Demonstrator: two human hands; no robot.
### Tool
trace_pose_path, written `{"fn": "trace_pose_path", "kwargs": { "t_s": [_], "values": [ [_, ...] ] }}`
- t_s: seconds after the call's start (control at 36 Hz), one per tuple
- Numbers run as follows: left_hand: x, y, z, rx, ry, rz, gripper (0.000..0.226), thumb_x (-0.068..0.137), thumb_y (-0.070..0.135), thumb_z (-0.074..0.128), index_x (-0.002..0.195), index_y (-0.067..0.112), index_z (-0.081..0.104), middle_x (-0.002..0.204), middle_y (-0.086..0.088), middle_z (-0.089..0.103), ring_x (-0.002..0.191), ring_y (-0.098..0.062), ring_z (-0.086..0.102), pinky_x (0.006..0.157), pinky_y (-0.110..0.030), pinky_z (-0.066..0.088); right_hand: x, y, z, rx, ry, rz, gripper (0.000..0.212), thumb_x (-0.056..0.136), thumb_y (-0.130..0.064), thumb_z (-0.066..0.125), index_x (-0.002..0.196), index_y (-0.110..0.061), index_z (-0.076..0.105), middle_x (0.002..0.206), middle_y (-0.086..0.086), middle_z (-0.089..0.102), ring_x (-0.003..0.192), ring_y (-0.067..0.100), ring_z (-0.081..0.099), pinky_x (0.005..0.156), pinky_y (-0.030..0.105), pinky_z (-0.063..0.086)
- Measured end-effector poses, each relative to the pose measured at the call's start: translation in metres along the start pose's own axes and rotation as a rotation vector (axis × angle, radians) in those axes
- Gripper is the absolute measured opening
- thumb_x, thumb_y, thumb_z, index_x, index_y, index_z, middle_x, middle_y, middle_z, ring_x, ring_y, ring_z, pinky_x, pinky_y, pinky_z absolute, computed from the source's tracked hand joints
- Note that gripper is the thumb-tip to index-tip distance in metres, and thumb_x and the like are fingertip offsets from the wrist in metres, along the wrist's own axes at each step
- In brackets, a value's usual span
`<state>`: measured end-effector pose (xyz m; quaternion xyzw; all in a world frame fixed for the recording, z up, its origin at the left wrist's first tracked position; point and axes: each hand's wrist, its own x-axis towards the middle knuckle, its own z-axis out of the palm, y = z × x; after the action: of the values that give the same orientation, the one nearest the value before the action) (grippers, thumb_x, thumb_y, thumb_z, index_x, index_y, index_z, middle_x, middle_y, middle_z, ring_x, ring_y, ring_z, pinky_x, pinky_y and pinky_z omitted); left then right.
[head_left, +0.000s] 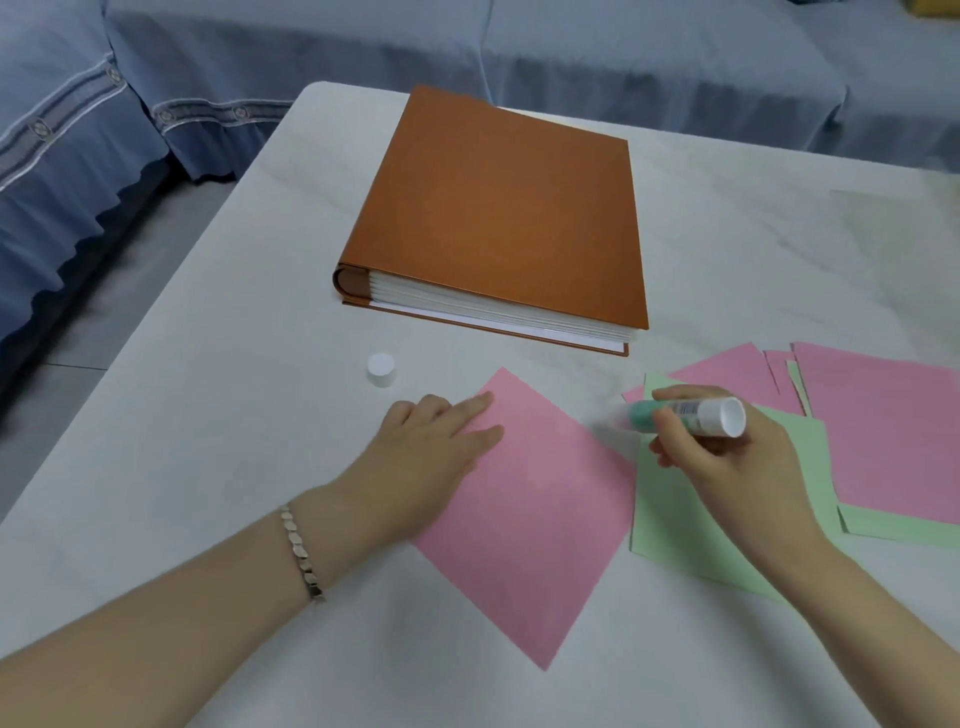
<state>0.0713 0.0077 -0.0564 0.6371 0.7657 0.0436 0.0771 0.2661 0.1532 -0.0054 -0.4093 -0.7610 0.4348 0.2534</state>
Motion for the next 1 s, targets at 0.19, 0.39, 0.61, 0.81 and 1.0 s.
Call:
{"fn": "trace_pose_path", "kwargs": {
  "t_s": [0.19,0.39,0.61,0.81,1.0],
  "values": [
    [0.005,0.034,-0.01,0.04,-0.177,-0.178,0.059,0.096,0.055,0.01,0.148,0.029,0.019,0.152,0.003,0.016,0.135,-0.018,0.018,0.104,-0.032,0.014,-0.013,0.003,-0.009,0.013,-0.021,0.02,0.011,0.075,-0.026,0.072,0.072,-0.035,0.067,0.07,-0.011,0.069,0.065,0.019,0.064,0.062,0.019,0.048],
    [0.023,0.029,-0.016,-0.092,-0.223,-0.253,0.079,0.089,0.066,0.026,0.147,0.012,0.02,0.158,-0.001,0.009,0.144,-0.014,0.004,0.116,-0.038,0.003,-0.015,0.008,-0.012,-0.001,-0.004,0.037,0.007,0.069,-0.037,0.066,0.075,-0.034,0.067,0.072,-0.007,0.069,0.069,0.026,0.065,0.064,0.025,0.048],
    [0.016,0.026,-0.013,-0.217,-0.156,-0.211,0.088,0.082,0.068,0.045,0.149,0.022,0.012,0.157,0.008,0.004,0.14,-0.01,0.007,0.111,-0.032,0.003,-0.02,0.009,-0.009,0.036,-0.026,0.069,0.009,0.076,-0.026,0.071,0.074,-0.033,0.067,0.069,0.003,0.068,0.069,0.029,0.064,0.064,0.028,0.049],
    [0.001,0.051,-0.003,-0.074,-0.194,-0.283,0.094,0.08,0.08,0.019,0.15,0.02,0.001,0.155,0.003,0.006,0.139,-0.019,0.008,0.11,-0.038,0.008,-0.02,0.005,-0.006,0.042,-0.039,0.067,0.013,0.076,-0.022,0.072,0.074,-0.034,0.068,0.07,0.006,0.068,0.069,0.034,0.063,0.066,0.033,0.049],
    [0.009,0.059,-0.003,-0.131,-0.269,-0.065,0.083,0.088,0.07,0.023,0.151,0.02,0.0,0.157,0.005,0.006,0.143,-0.011,-0.002,0.114,-0.039,-0.006,-0.02,-0.004,-0.015,0.05,-0.005,0.062,0.015,0.08,-0.018,0.065,0.077,-0.033,0.065,0.065,0.005,0.068,0.066,0.022,0.063,0.056,0.012,0.045]
  ]
}}
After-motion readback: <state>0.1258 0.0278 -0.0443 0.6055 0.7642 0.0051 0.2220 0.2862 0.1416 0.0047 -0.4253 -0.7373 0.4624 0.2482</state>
